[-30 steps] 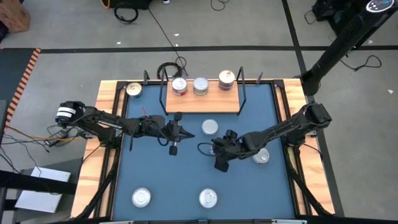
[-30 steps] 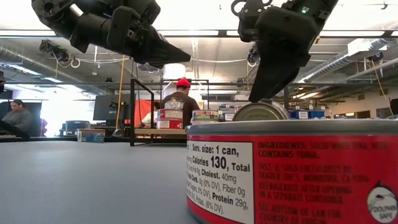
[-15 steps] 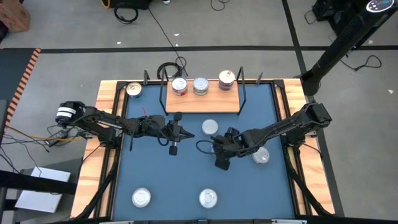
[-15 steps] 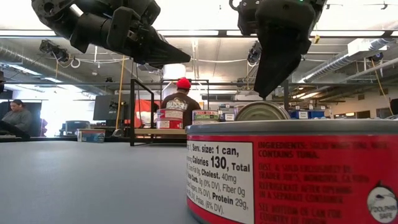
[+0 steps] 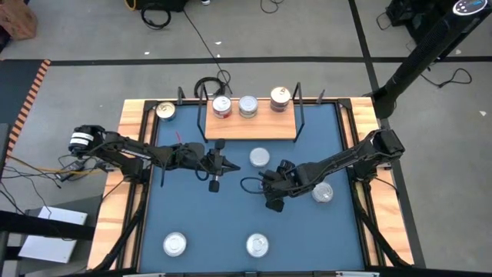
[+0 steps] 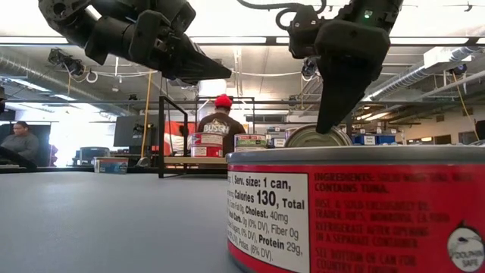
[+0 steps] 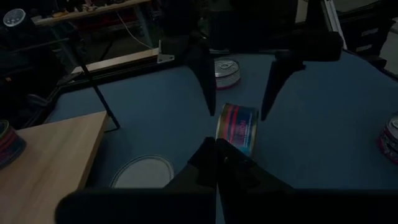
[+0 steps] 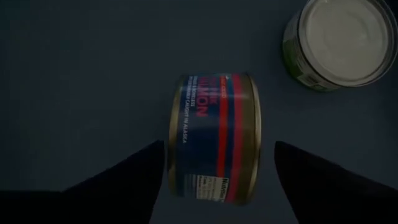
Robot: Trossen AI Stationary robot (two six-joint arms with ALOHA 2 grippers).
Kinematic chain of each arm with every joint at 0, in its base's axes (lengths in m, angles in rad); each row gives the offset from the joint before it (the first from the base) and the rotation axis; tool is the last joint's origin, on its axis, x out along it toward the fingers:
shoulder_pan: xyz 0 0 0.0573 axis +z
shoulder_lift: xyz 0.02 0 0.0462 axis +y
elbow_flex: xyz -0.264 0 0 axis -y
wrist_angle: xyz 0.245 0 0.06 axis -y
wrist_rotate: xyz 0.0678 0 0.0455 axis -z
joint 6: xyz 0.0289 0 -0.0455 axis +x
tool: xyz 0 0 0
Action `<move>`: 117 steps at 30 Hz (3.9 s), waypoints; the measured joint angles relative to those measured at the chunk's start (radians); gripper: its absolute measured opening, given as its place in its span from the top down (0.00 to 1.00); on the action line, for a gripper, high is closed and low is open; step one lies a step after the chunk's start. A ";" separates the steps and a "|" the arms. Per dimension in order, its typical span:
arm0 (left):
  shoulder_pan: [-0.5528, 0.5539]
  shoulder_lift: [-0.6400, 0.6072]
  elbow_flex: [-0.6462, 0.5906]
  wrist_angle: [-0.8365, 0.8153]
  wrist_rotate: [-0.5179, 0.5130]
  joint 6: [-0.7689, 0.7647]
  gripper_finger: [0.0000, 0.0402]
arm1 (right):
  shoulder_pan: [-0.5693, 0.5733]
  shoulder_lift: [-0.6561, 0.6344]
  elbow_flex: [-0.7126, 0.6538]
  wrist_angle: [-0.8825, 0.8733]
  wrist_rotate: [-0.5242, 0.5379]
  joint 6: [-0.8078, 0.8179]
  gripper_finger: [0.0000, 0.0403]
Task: Stack canned seafood by type on shelf
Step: Put the blue tuna can on the shelf aligned with the stacked blue tuna cans
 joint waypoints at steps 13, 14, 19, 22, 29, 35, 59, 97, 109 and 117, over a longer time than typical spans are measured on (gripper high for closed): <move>0.000 0.000 0.000 -0.005 -0.010 -0.001 0.99 | -0.002 -0.005 0.001 0.011 -0.018 -0.101 0.55; 0.000 0.000 0.000 -0.005 -0.010 -0.001 0.99 | -0.002 -0.005 0.001 0.012 -0.019 -0.113 0.55; 0.000 0.000 0.000 -0.005 -0.010 -0.001 0.99 | -0.008 -0.007 0.038 -0.043 -0.026 -0.191 0.55; 0.000 0.000 0.000 -0.005 -0.009 -0.001 0.99 | -0.016 -0.007 0.102 -0.129 0.032 -0.241 0.55; 0.000 0.000 0.000 -0.005 -0.009 -0.001 0.99 | -0.066 -0.008 0.193 -0.257 0.404 -0.403 0.63; 0.000 0.000 0.000 -0.006 -0.009 -0.001 0.99 | -0.166 -0.004 0.188 -0.249 0.537 -0.577 0.80; 0.000 0.000 0.000 -0.007 -0.005 -0.004 0.99 | -0.210 -0.003 0.057 -0.044 0.124 -0.353 0.69; -0.005 0.373 0.015 0.449 0.103 -0.203 0.99 | 0.029 -0.035 -0.085 0.041 -0.146 -0.167 0.93; -0.069 0.536 0.131 0.376 0.047 -0.209 0.99 | 0.060 -0.036 -0.088 -0.144 -0.092 -0.092 0.98; -0.070 0.576 0.144 0.332 0.015 -0.208 0.99 | 0.075 -0.035 -0.210 0.080 -0.185 -0.094 0.98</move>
